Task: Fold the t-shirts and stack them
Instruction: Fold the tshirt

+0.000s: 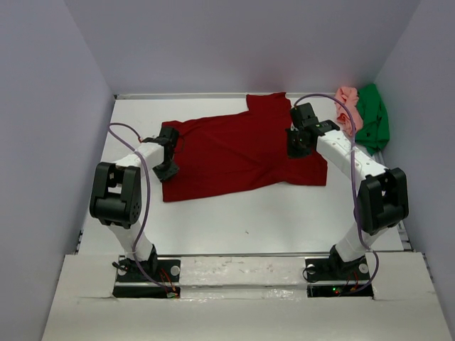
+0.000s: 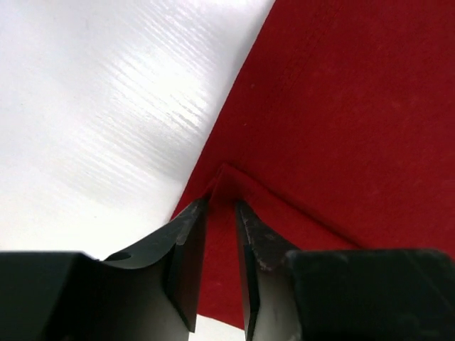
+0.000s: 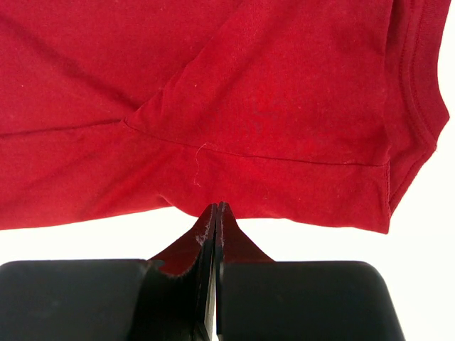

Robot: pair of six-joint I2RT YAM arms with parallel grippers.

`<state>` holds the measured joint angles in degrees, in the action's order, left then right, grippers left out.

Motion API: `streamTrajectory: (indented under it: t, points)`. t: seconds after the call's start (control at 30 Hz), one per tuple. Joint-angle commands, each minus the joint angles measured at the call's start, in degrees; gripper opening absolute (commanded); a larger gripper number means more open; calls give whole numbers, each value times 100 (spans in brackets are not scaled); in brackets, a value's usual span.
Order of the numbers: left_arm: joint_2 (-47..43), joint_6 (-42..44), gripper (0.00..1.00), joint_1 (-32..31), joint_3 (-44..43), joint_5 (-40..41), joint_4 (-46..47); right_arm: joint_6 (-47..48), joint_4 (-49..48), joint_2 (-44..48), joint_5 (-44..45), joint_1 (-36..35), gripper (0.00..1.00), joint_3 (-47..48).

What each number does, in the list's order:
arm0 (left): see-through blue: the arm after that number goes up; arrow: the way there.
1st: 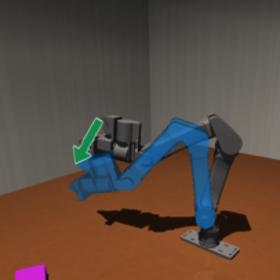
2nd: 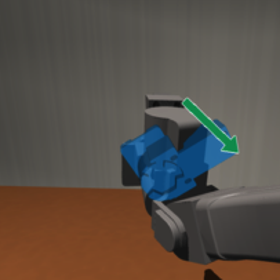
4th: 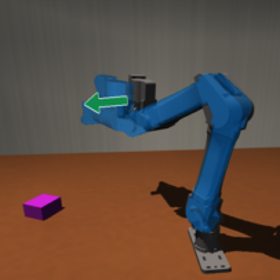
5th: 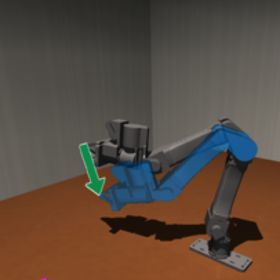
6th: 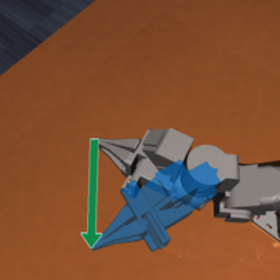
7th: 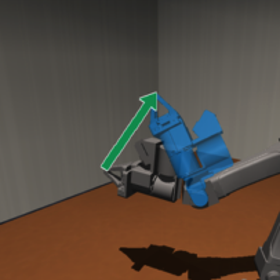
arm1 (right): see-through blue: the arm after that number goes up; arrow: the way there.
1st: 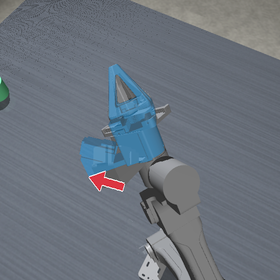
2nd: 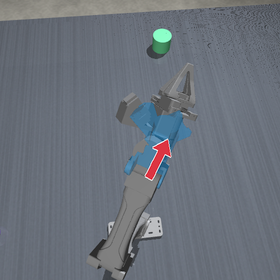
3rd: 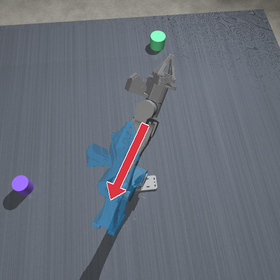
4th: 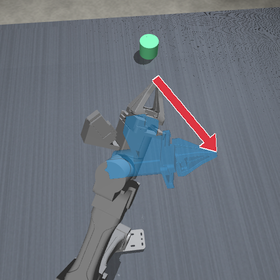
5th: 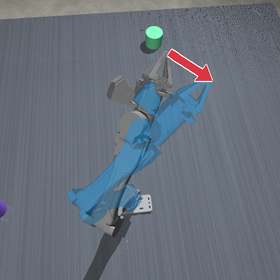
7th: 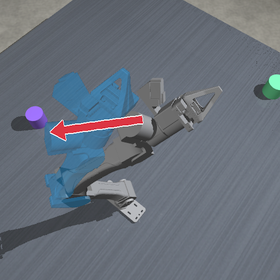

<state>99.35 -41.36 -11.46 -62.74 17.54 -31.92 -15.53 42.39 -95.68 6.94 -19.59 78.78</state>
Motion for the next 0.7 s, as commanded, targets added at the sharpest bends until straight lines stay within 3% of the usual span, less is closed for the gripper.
streamTrajectory:
  t: [0.0, 0.1, 0.6, 0.63, 0.67]
  points:
    - [5, -3, 33, 65, -326, 48, -33, 85, -205, 85, 53, 0, 0, 5]
    - [40, 6, 28, 83, -353, 65, -25, 85, -205, 32, 36, 0, 0, -3]
    - [146, 32, 29, 144, -248, 30, 10, 111, -231, 40, 27, 0, 0, -3]
    - [146, 23, 27, 144, -247, 30, 11, 112, -223, 41, 18, 0, 0, -3]
    - [137, 6, 19, 162, -247, 39, 2, 112, -231, 23, 1, 0, 0, -3]
